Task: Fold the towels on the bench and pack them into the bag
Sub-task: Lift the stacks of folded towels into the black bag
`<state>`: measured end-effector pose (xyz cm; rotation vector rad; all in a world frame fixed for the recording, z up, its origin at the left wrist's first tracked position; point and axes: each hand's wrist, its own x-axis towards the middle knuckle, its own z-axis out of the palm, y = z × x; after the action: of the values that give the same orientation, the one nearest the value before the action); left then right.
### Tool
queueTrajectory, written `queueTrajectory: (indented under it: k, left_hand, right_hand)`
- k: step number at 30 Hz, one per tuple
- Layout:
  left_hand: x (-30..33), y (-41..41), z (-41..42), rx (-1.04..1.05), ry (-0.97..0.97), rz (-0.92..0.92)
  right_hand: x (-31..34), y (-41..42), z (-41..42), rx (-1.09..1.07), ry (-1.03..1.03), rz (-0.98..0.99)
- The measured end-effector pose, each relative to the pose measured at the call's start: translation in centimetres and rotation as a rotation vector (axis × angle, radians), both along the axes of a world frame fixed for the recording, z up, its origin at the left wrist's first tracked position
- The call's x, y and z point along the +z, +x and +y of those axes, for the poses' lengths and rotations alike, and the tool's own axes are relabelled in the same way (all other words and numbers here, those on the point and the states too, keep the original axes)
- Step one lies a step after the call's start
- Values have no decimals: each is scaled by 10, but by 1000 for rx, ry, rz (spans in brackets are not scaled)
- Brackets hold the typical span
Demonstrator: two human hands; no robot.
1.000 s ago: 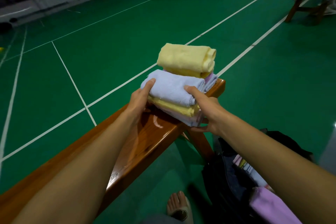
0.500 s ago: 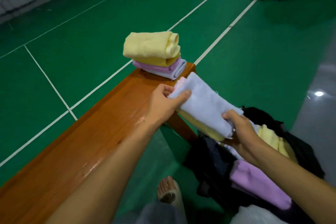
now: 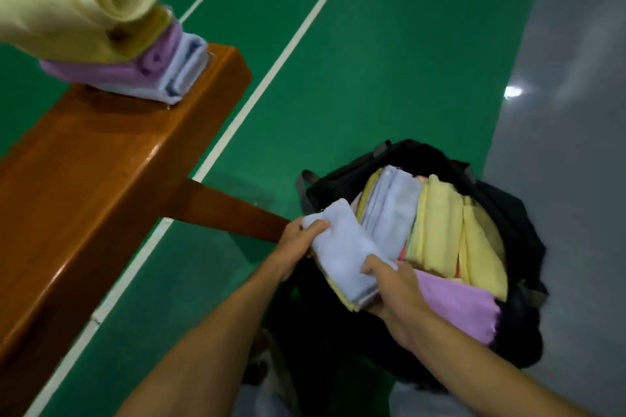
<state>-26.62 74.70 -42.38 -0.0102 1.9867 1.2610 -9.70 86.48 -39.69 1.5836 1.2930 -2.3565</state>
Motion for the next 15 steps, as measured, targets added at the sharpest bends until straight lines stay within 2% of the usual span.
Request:
queueTrajectory:
  k: [3,5,8,10,11,13,15]
  left_hand:
    - [-22,-8,7,-114,-59,108]
    - [-36,-10,3,-226,-186,172]
    - [-44,-9,-8,-407,-391,238]
    - [-44,-7,-10,-552,-511,364]
    - [-43,-7,-8,-624,-569,425]
    - [-40,-6,-6,-736,-641,523]
    - [-38,-7,-6,-794,-665,554]
  right_hand:
    - [-39,-14,-12,86,149,-85]
    - [-54,-14,-15,195,286,-187]
    - [-62,-11,-16,407,550,-204]
    - [-53,-9,-15,695,868,-251]
    - [-45,-9,-16,837,1109,-335]
    - [-32,-14,-15,957,1529,-424]
    - [-22,-25,-11,1030,1669,-307]
